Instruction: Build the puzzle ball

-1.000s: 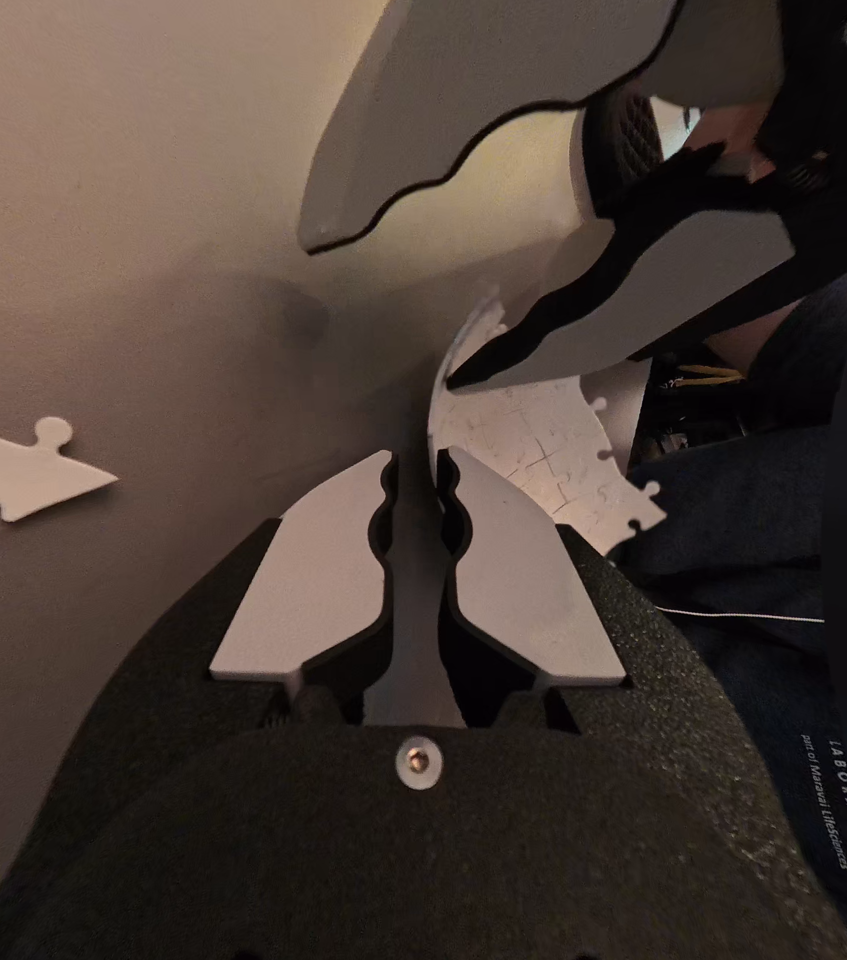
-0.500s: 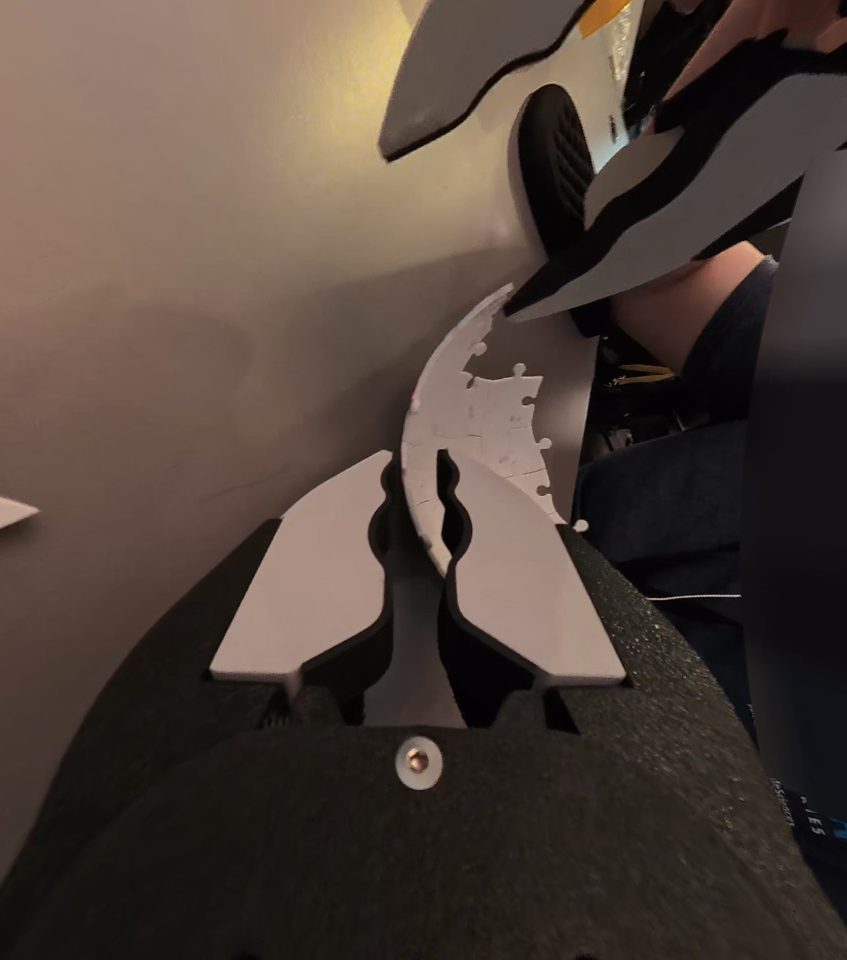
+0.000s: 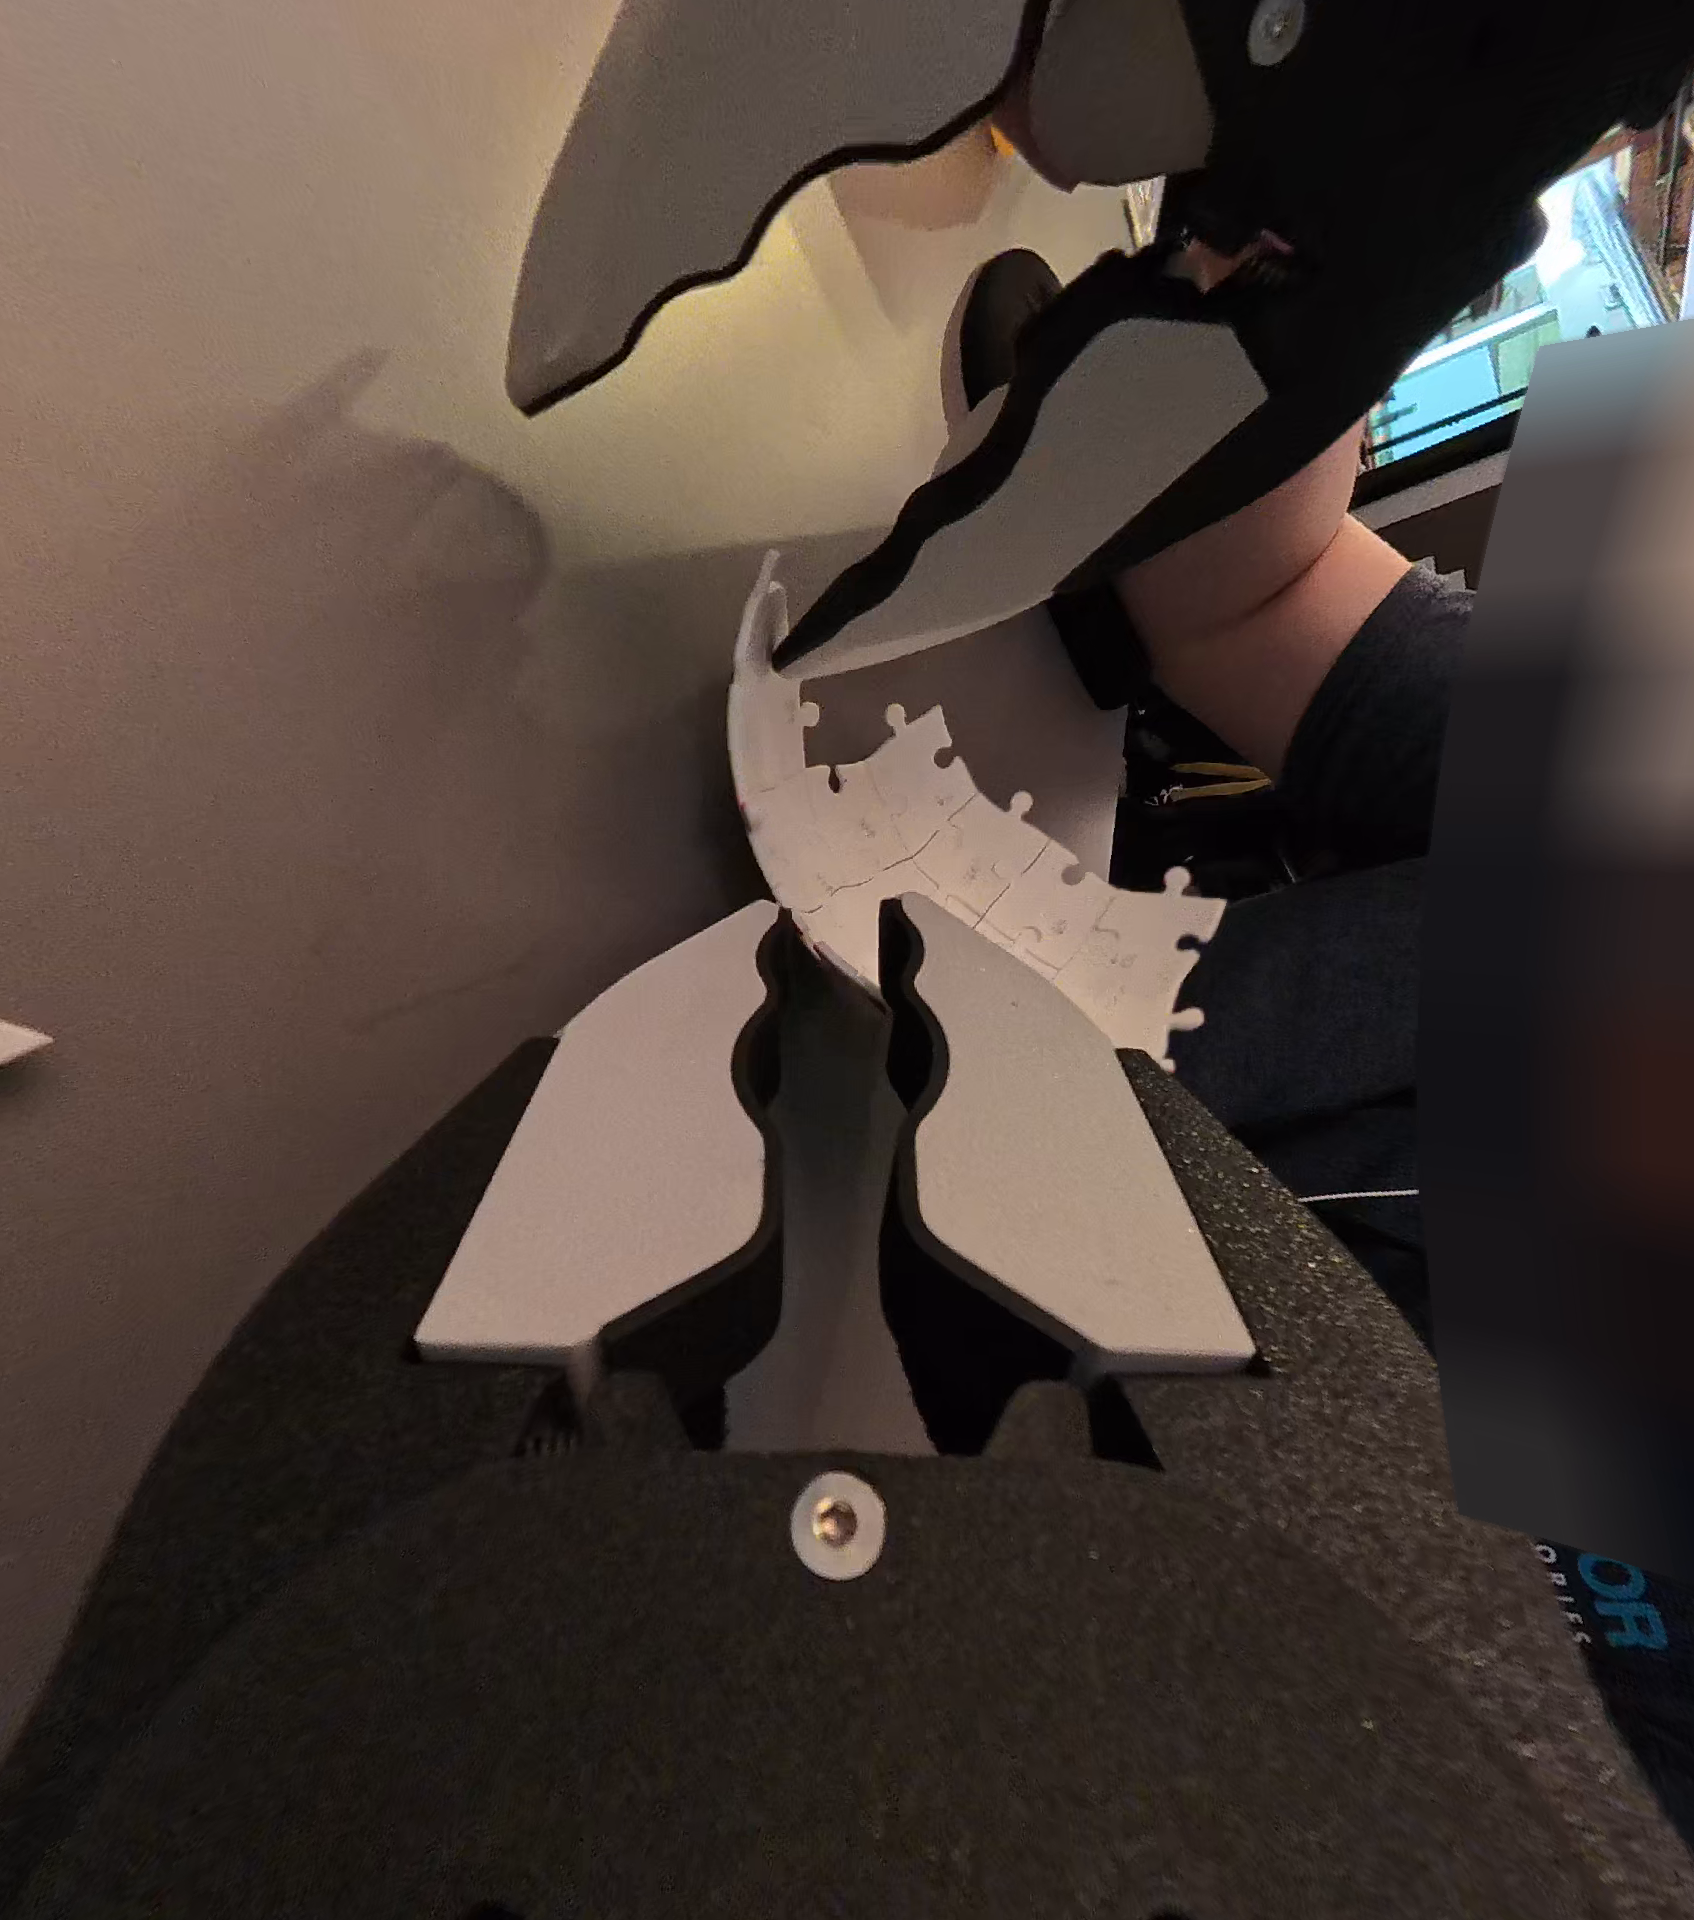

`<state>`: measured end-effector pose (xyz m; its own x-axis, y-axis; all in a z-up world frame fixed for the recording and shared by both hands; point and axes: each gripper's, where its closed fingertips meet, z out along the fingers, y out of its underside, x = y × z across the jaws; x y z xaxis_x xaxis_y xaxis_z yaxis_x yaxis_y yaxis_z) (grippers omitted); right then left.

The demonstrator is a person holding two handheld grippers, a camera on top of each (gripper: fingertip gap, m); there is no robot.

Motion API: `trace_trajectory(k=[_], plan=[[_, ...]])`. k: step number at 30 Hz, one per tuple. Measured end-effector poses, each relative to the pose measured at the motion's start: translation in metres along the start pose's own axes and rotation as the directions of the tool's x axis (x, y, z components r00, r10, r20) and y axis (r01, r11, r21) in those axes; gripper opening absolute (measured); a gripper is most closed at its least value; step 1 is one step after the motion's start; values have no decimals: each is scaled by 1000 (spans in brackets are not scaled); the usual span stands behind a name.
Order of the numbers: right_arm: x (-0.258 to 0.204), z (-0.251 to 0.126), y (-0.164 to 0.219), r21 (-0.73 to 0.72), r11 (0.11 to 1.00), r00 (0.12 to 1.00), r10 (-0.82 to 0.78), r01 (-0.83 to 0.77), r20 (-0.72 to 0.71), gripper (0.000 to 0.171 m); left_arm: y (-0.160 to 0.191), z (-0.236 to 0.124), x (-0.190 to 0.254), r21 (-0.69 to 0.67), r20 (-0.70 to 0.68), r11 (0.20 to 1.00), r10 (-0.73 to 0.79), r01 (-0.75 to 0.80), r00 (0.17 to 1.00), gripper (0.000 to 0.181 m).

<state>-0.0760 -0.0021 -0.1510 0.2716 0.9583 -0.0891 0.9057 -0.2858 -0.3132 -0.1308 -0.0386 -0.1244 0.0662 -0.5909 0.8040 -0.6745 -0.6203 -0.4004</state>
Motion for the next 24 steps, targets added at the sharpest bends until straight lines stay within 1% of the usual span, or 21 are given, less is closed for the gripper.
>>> trace_trajectory(k=[9, 17, 19, 21, 24], plan=[[-4, 5, -1, -4, 1000, 1000, -12, 12, 18, 59, -1, -2, 0, 13, -14, 1000, -21, 21, 1000, 16], [-13, 9, -5, -26, 999, 999, -42, 42, 20, 71, 0, -1, -2, 5, -7, 1000, -25, 25, 1000, 16], [-14, 11, -5, -32, 998, 999, -47, 48, 21, 72, 0, -1, -3, 4, -3, 1000, -26, 26, 1000, 16], [-17, 9, -7, -19, 998, 998, -57, 58, 33, 72, 0, -1, -2, 3, -6, 1000, -27, 27, 1000, 16], [-21, -2, -14, 42, 998, 997, -53, 51, 58, 72, 0, -3, -2, 8, -2, 1000, -26, 26, 1000, 16]])
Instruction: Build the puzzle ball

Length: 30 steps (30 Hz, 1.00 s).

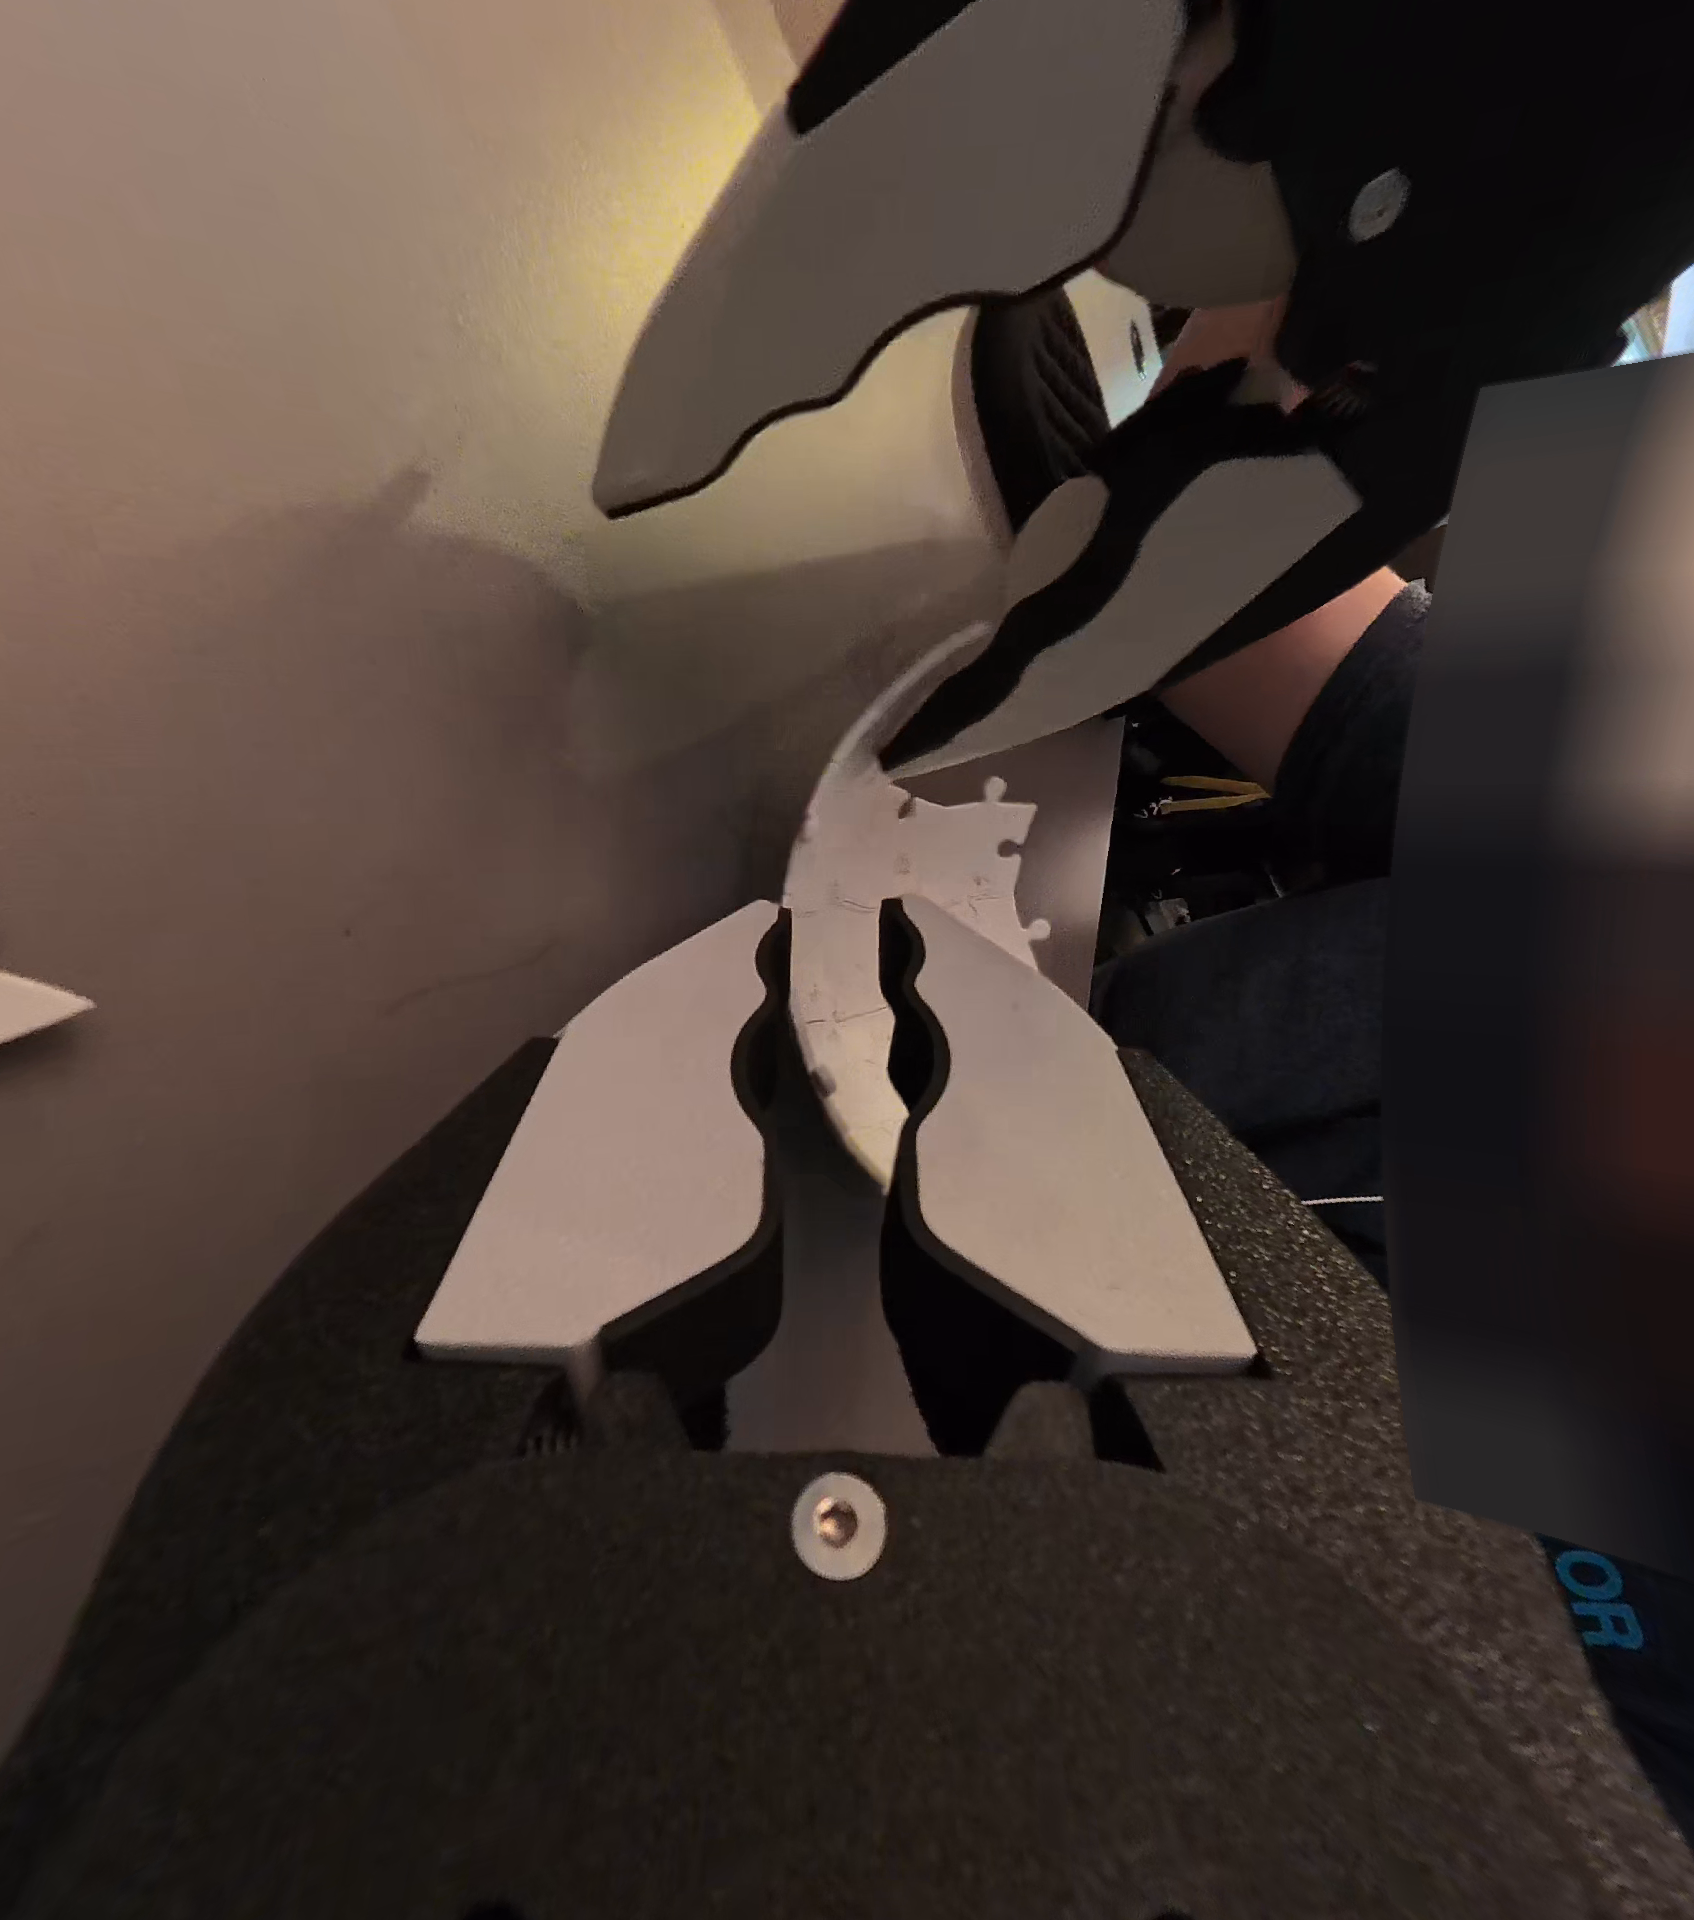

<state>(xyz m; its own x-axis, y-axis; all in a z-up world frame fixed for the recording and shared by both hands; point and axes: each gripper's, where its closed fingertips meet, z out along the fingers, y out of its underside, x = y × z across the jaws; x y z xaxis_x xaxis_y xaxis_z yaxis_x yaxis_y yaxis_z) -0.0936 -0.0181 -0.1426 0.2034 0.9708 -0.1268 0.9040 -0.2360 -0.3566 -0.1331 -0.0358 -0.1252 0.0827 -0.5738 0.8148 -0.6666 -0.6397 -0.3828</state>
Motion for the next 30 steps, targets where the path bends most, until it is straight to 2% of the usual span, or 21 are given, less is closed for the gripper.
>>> trace_trajectory(k=[8, 18, 25, 30], plan=[[3, -34, -8, 142, 990, 1000, 18, -20, 13, 69, 0, -8, 0, 18, 3, 1000, -9, 9, 1000, 16], [13, -45, 1, 141, 989, 999, 41, -38, -16, 69, 19, -2, 4, -90, 9, 996, -28, 28, 1000, 13], [8, -49, -1, 141, 990, 1000, 20, -17, -20, 69, 14, -20, 14, 4, 9, 1000, 5, -5, 1000, 13], [11, -51, 5, 127, 992, 999, 27, -24, -22, 69, 28, -20, 21, 74, 18, 997, 11, -12, 1000, 14]])
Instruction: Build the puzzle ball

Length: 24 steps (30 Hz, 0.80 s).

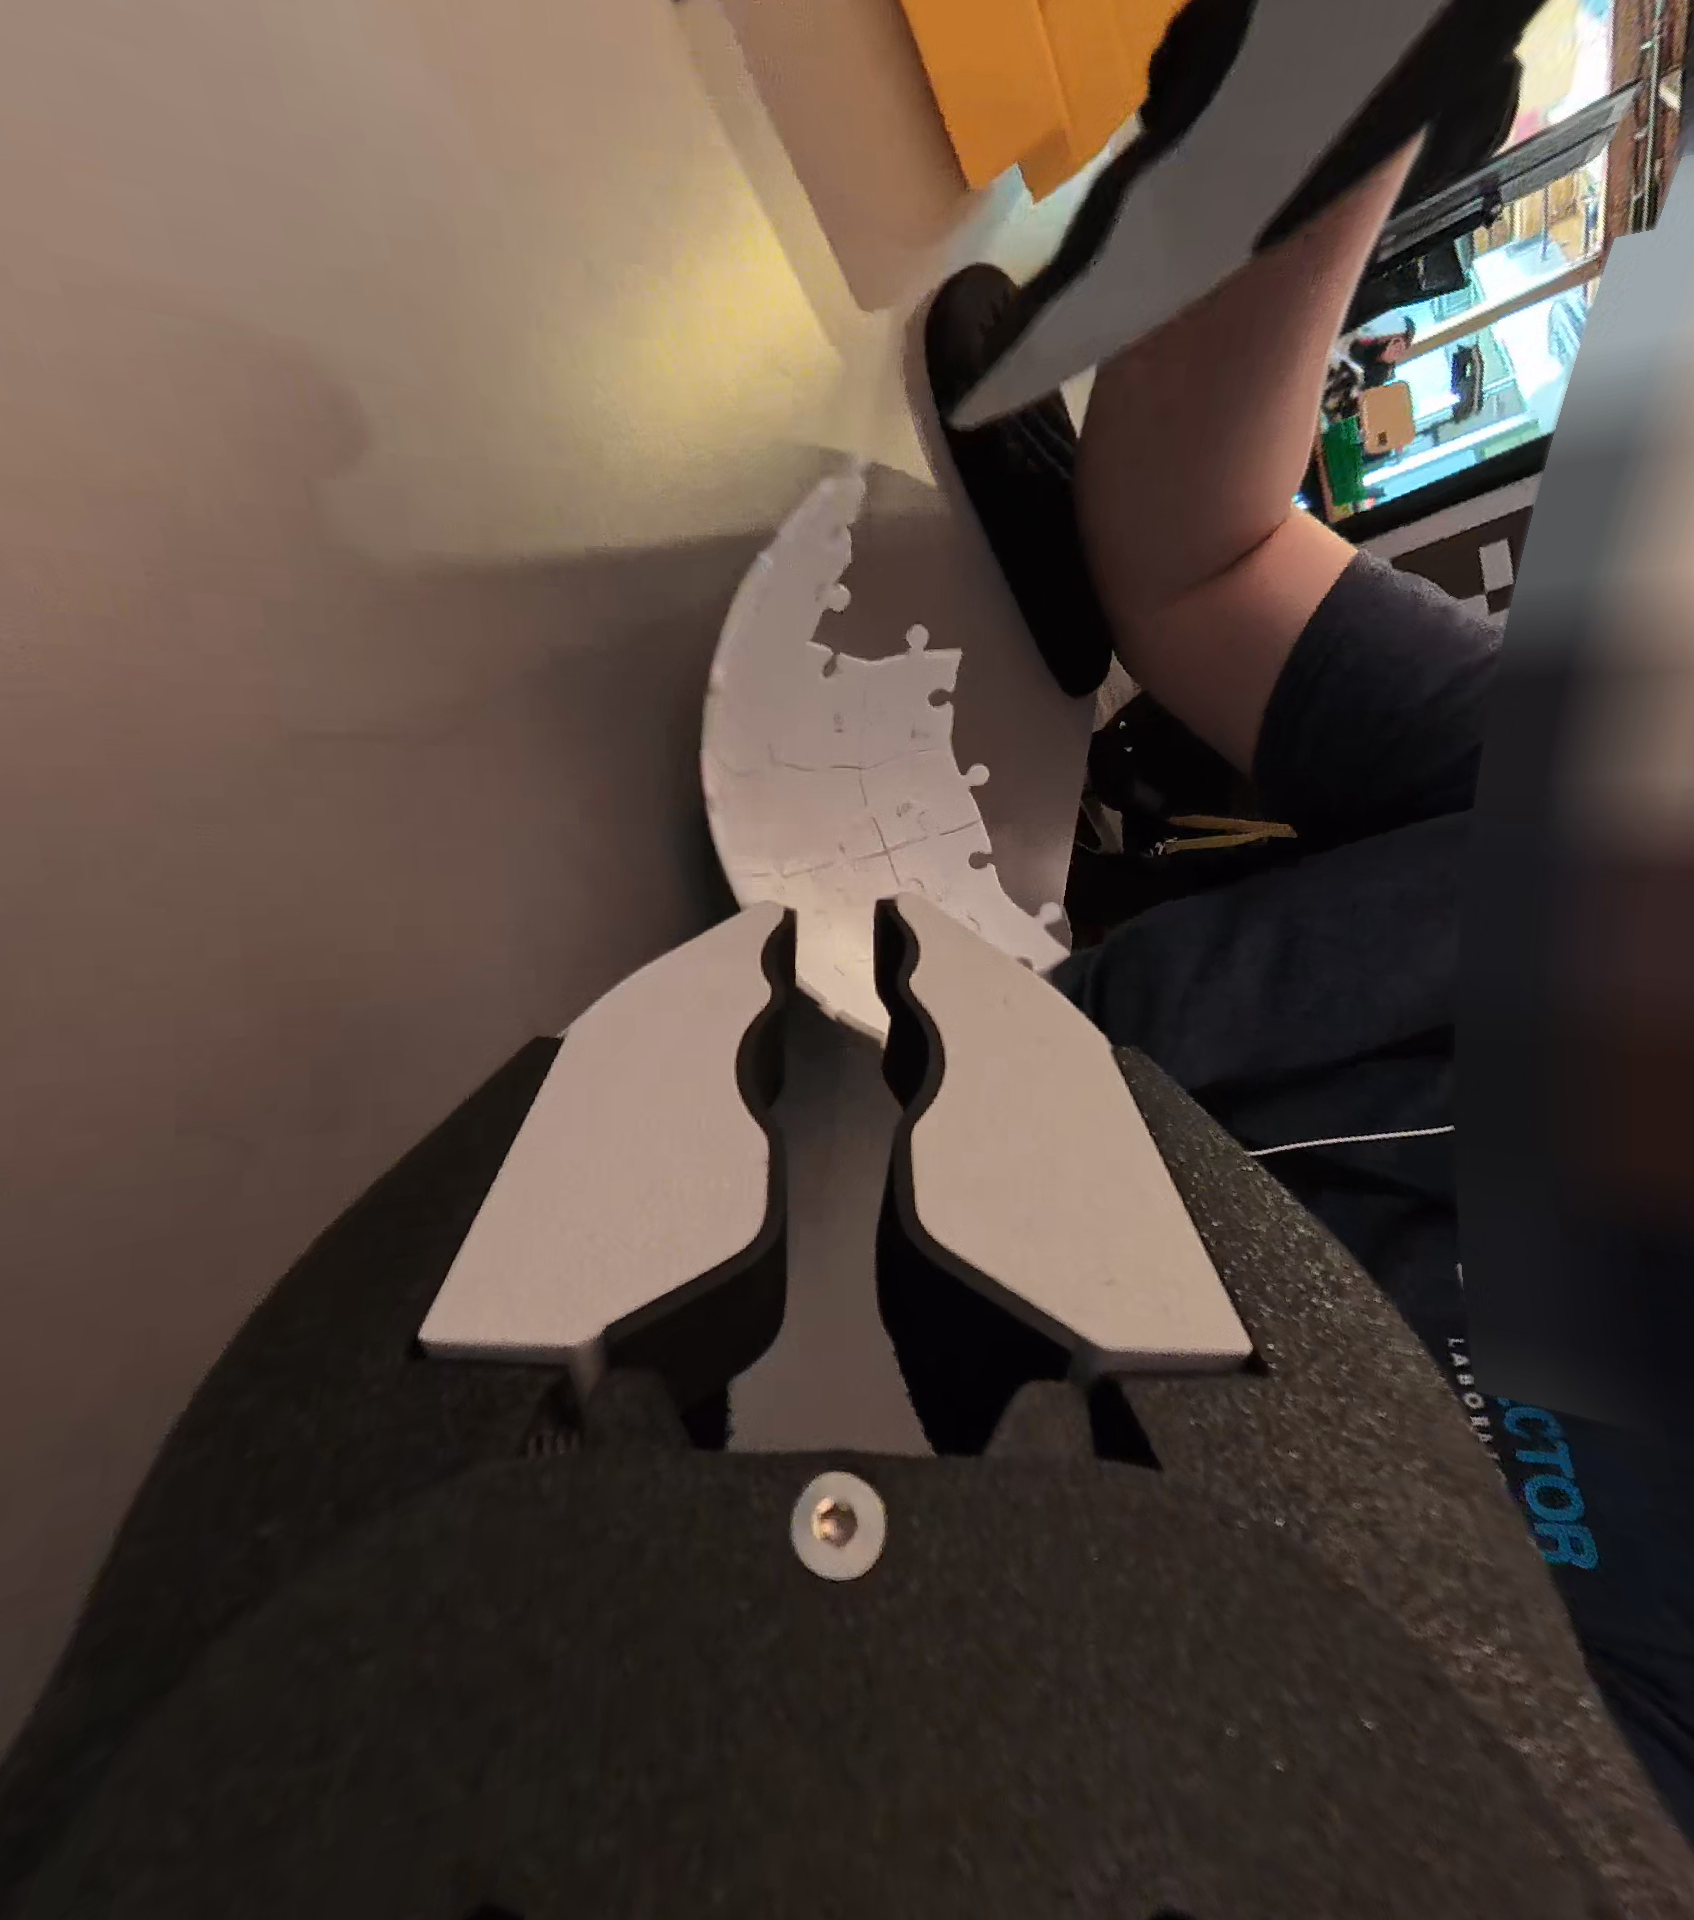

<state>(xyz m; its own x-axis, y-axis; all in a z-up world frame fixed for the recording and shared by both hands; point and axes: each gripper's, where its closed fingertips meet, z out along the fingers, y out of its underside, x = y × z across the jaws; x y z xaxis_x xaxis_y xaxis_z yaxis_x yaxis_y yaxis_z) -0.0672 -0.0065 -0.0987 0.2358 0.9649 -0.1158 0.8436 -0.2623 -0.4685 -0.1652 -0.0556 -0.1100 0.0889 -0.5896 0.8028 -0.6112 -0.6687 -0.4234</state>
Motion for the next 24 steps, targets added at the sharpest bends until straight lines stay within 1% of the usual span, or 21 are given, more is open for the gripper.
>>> trace_trajectory(k=[11, 15, 20, 24], plan=[[4, 5, 5, -12, 1000, 1000, 16, -16, 9, 69, 27, 11, 19, 62, -38, 998, 17, -14, 999, 14], [4, 6, 5, -10, 1000, 1000, 15, -15, 13, 69, 27, 4, 29, 133, -26, 990, 51, -47, 998, 14], [-4, 13, 3, -11, 1000, 998, 5, -4, 60, 69, 27, -18, 37, 243, 35, 966, 86, -92, 996, 14], [-26, 21, 0, -12, 1000, 984, -20, 22, 178, 69, 31, -34, 36, 297, 139, 945, 98, -136, 985, 14]])
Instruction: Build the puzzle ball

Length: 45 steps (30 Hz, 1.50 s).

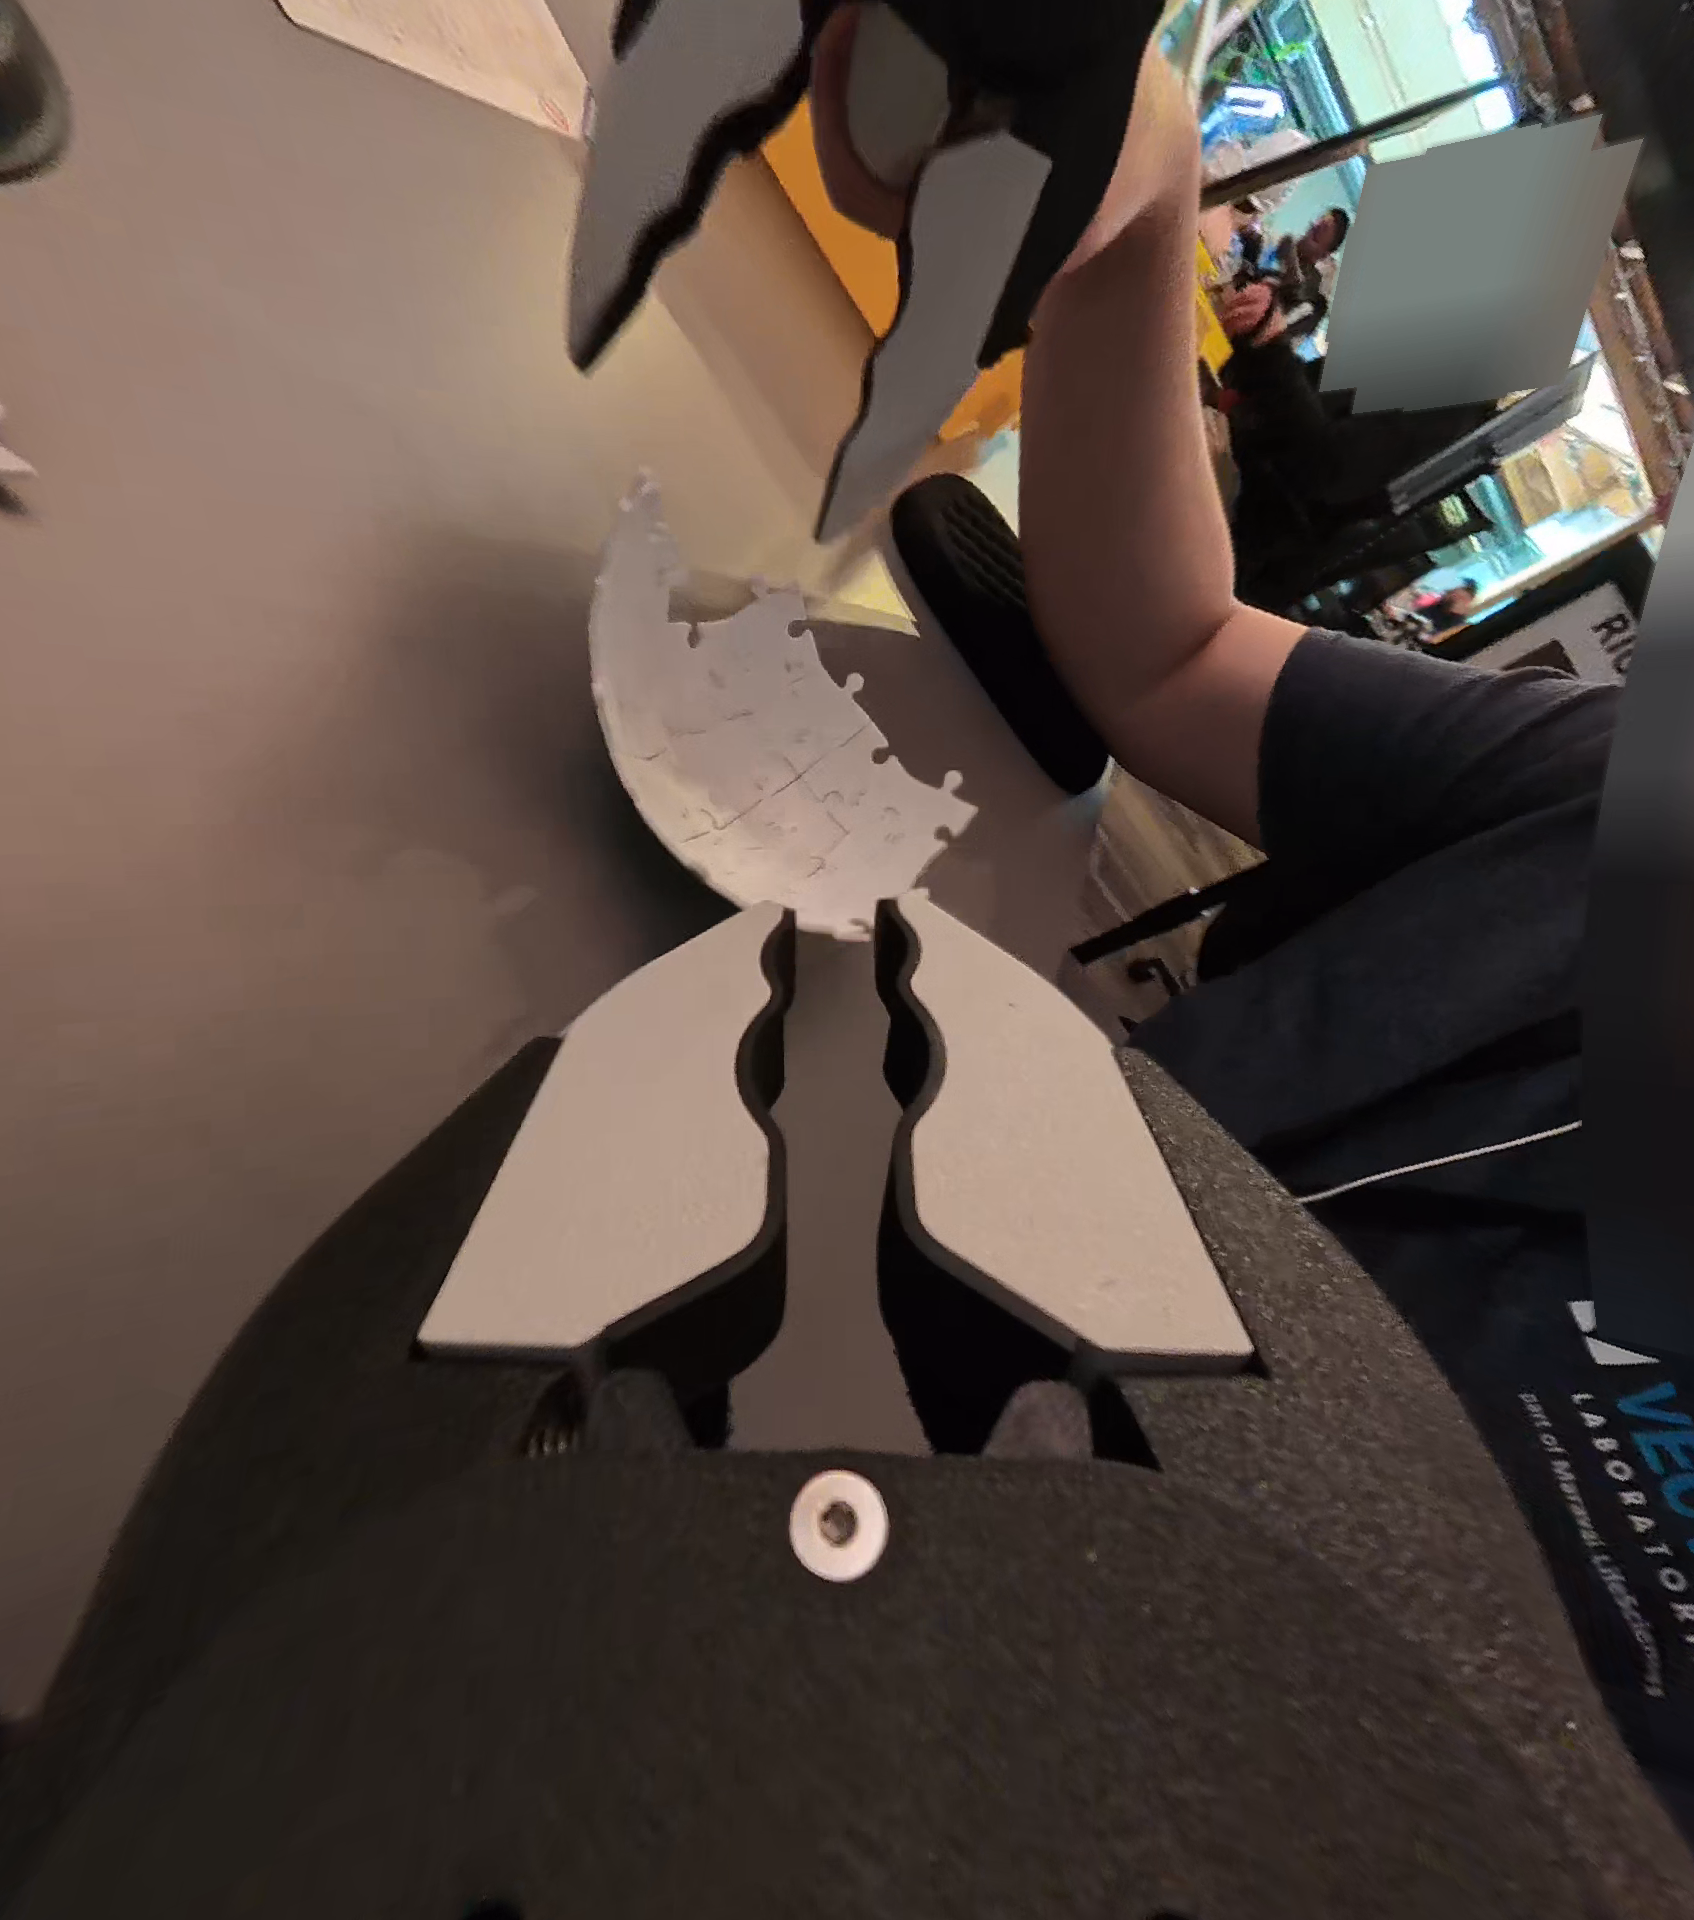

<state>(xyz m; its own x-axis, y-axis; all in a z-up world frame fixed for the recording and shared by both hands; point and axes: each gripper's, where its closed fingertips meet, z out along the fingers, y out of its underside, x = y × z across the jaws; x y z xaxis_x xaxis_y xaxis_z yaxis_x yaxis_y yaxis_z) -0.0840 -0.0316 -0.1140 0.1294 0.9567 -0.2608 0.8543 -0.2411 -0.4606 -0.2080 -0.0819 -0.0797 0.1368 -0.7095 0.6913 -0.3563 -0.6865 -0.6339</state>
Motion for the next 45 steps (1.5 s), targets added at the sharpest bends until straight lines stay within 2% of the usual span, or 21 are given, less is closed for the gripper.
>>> trace_trajectory(k=[10, 20, 23, 27, 33, 37, 40, 42, 45], plan=[[-28, 20, 10, -72, 997, 977, 31, -16, 209, 69, -8, -42, -2, 123, 86, 992, 30, -40, 996, 16], [-36, 17, 5, -33, 999, 961, 15, -6, 275, 69, -16, -57, -9, 214, 105, 973, 62, -83, 993, 19], [-39, 17, 6, -35, 999, 958, 10, 1, 288, 68, -28, -65, -7, 279, 116, 952, 99, -128, 988, 21], [-39, 18, 6, -38, 999, 956, 10, 1, 292, 68, -44, -80, -11, 361, 233, 903, 156, -234, 960, 33], [-37, 15, 5, -23, 1000, 960, 4, 3, 280, 68, -56, -92, -7, 426, 312, 836, 224, -346, 923, 46], [-29, -2, -9, 72, 997, 976, -31, 16, 213, 66, -61, -98, -7, 447, 354, 803, 246, -395, 902, 51], [-20, -31, -31, 236, 970, 991, -86, 58, 107, 65, -64, -100, -5, 451, 387, 780, 268, -434, 883, 52], [-15, -58, -51, 379, 919, 992, -124, 113, 5, 62, -65, -102, -4, 449, 419, 759, 287, -471, 861, 53], [-8, -111, -79, 598, 760, 964, -146, 254, -224, 60, -69, -107, 1, 456, 476, 713, 310, -533, 823, 53]])
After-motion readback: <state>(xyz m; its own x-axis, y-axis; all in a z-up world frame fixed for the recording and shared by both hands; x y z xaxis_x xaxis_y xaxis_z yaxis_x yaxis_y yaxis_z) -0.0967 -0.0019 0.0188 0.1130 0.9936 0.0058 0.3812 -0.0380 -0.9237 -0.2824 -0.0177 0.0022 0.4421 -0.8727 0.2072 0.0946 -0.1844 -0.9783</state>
